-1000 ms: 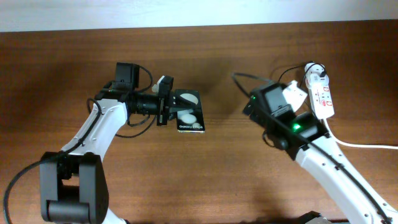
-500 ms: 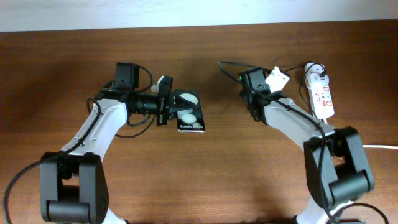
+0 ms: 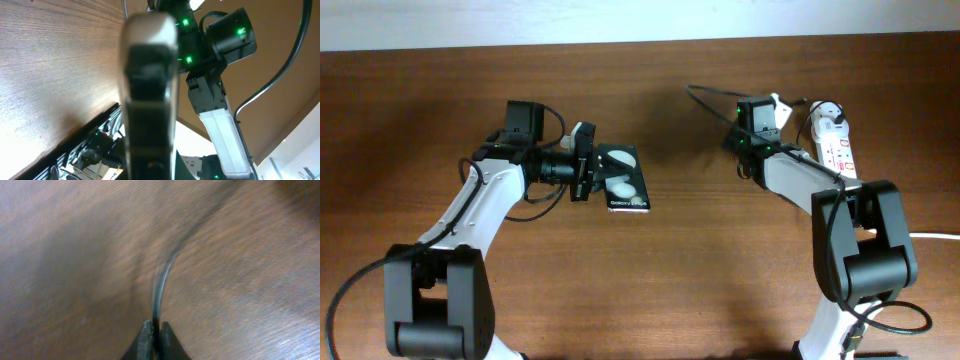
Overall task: Plug charger to phone and switch on socket
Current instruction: 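Move the right gripper to the black USB-C cable near the power strip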
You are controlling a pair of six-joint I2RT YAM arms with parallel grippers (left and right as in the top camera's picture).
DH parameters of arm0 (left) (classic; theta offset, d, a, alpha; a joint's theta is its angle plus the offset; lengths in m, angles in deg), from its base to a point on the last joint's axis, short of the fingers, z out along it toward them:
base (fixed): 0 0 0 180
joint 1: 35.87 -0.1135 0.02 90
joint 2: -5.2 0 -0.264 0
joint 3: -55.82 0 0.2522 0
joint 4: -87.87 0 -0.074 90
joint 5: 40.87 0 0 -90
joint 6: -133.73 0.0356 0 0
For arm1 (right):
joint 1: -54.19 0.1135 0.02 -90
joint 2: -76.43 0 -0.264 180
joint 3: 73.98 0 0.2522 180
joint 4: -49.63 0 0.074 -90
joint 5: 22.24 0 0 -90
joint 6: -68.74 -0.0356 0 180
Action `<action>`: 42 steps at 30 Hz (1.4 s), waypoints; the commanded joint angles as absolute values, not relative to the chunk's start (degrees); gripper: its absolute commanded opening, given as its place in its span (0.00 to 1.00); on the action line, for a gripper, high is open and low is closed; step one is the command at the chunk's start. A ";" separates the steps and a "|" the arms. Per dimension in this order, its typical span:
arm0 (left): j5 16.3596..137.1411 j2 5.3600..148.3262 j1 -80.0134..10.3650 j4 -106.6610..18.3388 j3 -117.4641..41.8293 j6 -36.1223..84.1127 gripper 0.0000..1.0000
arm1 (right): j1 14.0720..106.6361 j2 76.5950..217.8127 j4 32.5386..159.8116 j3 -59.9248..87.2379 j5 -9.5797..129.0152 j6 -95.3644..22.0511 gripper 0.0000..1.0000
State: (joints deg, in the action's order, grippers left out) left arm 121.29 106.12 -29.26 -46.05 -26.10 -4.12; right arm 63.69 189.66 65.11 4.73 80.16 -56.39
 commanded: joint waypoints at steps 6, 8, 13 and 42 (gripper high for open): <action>122.61 106.01 -29.44 -46.20 -27.48 -4.45 0.00 | 74.75 181.16 76.95 5.38 72.71 -42.47 0.04; 122.63 106.03 -29.46 -46.18 -27.48 -4.43 0.00 | 76.87 179.13 81.10 5.38 71.12 -42.71 0.04; 122.61 106.03 -29.44 -46.18 -27.48 -4.43 0.00 | 80.06 175.04 95.51 5.38 70.53 -42.73 0.20; 122.63 106.03 -29.44 -46.18 -27.48 -4.43 0.00 | 71.64 199.91 87.92 24.44 78.96 -60.61 0.75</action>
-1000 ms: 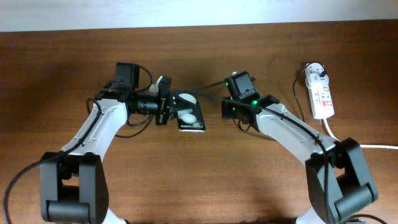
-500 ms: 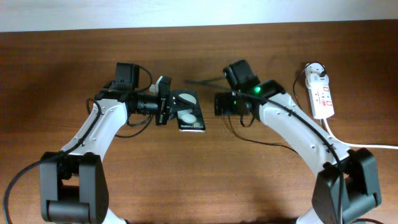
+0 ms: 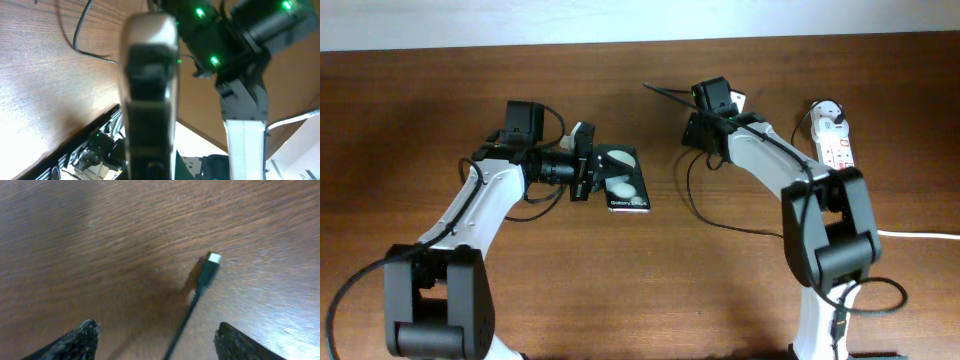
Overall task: Plug charger to phone and switch on socket
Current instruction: 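Move the right gripper to the black USB-C cable near the power strip, then grasp the USB-C cable just behind its plug with the right gripper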
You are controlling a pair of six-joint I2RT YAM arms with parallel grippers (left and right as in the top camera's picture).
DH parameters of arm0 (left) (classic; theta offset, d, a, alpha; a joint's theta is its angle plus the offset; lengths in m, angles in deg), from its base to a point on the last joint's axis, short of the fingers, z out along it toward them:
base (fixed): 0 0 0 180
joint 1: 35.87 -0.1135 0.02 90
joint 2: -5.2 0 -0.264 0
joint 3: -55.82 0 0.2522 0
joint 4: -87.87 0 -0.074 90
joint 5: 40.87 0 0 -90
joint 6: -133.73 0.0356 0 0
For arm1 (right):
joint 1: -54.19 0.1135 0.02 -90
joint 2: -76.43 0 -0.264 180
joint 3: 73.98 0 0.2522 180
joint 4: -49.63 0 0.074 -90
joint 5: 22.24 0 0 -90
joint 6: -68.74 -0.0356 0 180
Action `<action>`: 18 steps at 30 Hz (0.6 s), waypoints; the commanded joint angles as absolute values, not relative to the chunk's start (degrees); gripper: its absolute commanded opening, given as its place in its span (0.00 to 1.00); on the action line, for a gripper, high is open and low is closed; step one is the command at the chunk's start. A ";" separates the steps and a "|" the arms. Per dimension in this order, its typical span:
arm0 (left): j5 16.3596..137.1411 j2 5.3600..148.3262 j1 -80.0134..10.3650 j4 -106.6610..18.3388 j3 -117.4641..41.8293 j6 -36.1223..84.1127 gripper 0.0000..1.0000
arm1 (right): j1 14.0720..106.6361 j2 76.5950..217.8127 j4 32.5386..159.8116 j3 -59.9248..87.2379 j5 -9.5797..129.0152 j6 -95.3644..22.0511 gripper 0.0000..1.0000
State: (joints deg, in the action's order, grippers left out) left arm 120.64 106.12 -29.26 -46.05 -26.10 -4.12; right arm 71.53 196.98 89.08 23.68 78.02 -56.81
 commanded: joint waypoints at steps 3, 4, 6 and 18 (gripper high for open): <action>122.61 106.03 -29.44 -46.18 -27.48 -4.43 0.00 | 71.82 202.34 87.33 24.44 78.55 -62.25 0.68; 122.61 106.03 -29.44 -46.18 -27.48 -4.43 0.00 | 71.80 202.64 87.64 24.44 78.29 -62.23 0.64; 122.58 106.03 -29.44 -46.18 -27.48 -4.43 0.00 | 71.82 202.91 88.67 24.44 77.43 -61.95 0.50; 122.61 106.03 -29.44 -46.18 -27.48 -4.43 0.00 | 71.69 202.91 108.01 24.44 69.06 -43.52 0.53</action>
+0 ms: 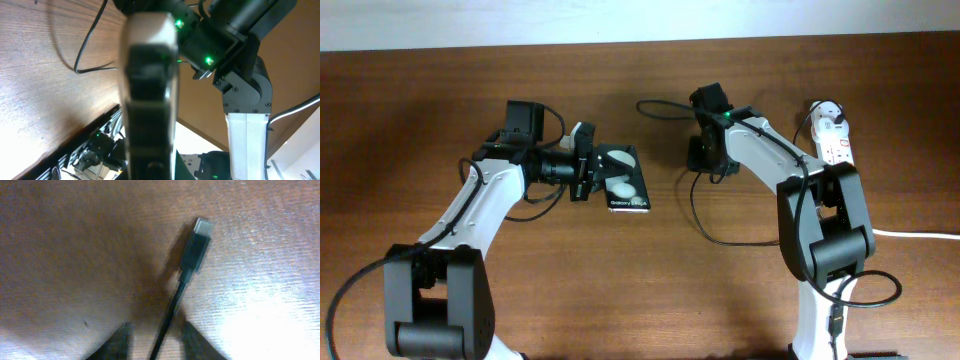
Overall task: Plug charger to phone and switch on socket
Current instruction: 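Grasp the USB-C cable just behind its plug with the right gripper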
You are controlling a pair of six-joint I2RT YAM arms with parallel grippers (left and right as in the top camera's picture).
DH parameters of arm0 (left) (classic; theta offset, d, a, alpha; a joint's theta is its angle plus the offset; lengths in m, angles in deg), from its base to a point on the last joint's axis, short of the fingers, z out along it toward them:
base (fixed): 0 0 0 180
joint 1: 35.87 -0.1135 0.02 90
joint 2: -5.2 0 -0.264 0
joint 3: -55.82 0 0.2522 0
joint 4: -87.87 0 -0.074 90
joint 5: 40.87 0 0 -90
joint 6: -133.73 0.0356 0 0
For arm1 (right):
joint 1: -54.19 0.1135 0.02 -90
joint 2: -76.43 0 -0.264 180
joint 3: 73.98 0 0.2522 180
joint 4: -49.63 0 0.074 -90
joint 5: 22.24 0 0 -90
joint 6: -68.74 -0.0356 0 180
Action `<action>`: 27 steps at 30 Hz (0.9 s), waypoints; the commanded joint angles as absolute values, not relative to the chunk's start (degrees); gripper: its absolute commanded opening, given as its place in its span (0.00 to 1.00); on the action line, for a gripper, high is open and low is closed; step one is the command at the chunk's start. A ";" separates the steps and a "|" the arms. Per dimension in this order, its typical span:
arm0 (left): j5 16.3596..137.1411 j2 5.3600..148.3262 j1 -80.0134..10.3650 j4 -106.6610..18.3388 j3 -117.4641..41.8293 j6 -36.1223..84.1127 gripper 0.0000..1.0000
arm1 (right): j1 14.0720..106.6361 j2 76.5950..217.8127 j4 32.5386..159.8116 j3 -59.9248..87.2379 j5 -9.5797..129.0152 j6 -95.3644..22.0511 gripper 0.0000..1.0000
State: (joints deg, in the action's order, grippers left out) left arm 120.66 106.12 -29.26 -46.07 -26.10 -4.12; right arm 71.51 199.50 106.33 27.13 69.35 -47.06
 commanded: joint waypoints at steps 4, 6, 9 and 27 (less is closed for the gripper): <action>122.58 106.03 -29.44 -46.18 -27.48 -4.41 0.00 | 71.69 202.91 104.51 24.44 73.63 -46.08 0.59; 122.61 106.03 -29.44 -46.18 -27.48 -4.41 0.00 | 71.71 202.91 103.22 24.44 73.59 -51.74 0.52; 122.61 106.03 -29.44 -46.18 -27.48 -4.41 0.00 | 71.80 202.91 103.33 24.44 72.51 -53.29 0.37; 122.63 106.03 -29.44 -62.05 -27.48 3.31 0.00 | 71.75 166.30 125.76 26.58 48.63 -34.95 0.04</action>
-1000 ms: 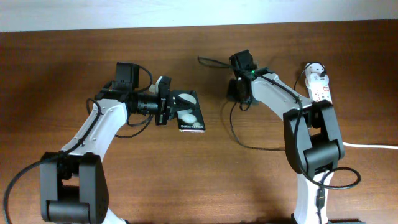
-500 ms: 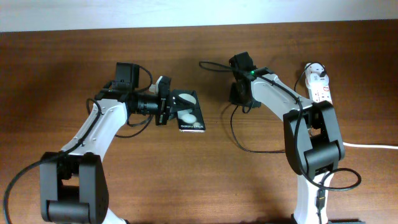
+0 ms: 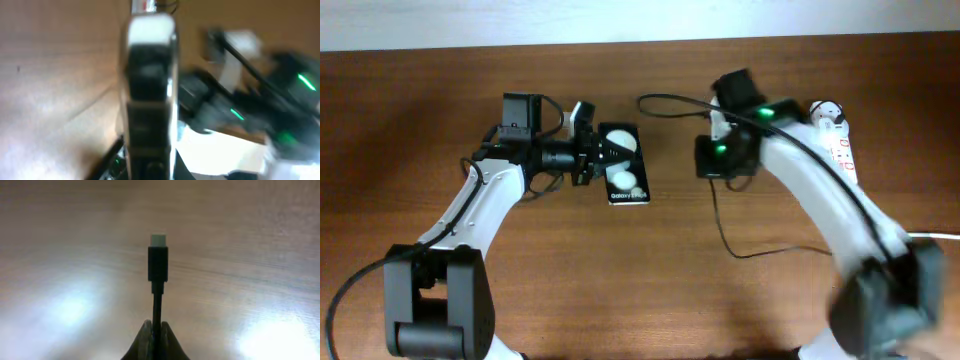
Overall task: Plug charger to phone and switch on socket
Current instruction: 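Grasp the USB-C cable just behind its plug with the right gripper, then carry the cable plug toward the phone's bottom port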
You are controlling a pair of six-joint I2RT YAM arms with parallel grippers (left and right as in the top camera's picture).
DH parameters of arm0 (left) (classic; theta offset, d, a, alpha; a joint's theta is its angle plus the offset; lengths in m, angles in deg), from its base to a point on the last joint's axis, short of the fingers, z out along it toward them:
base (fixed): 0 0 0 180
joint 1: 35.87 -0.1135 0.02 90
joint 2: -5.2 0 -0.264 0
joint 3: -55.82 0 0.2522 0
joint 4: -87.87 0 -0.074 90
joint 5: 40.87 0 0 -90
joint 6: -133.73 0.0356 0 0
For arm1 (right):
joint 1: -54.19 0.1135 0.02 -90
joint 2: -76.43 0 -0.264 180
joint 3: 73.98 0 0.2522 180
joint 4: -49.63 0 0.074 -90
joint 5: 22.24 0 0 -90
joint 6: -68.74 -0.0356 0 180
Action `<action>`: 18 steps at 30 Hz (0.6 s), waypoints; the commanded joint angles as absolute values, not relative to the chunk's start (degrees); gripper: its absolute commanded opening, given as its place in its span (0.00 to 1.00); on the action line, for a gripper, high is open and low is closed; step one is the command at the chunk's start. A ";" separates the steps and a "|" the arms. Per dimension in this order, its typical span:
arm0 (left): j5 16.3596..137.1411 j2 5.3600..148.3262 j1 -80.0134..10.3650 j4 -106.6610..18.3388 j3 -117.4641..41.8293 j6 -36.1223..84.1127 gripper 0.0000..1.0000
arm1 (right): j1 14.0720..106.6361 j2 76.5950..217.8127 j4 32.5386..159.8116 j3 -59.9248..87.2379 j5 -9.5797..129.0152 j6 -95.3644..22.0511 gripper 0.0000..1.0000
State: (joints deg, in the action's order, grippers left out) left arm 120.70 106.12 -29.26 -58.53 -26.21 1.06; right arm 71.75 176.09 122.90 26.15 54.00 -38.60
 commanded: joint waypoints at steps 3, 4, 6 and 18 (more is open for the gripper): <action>122.65 106.03 -29.37 -67.25 -27.48 3.26 0.00 | 71.82 152.88 130.61 24.36 43.29 -32.31 0.04; 122.82 106.03 -29.37 -69.02 -27.48 2.52 0.00 | 71.86 147.65 129.98 21.14 41.11 -32.24 0.04; 122.80 106.03 -29.24 -70.09 -27.48 -1.72 0.00 | 73.15 141.99 127.88 15.61 41.37 -34.89 0.04; 114.85 106.03 -24.04 -83.89 -27.48 -18.40 0.00 | 97.85 140.31 99.66 -6.40 67.62 -51.78 0.04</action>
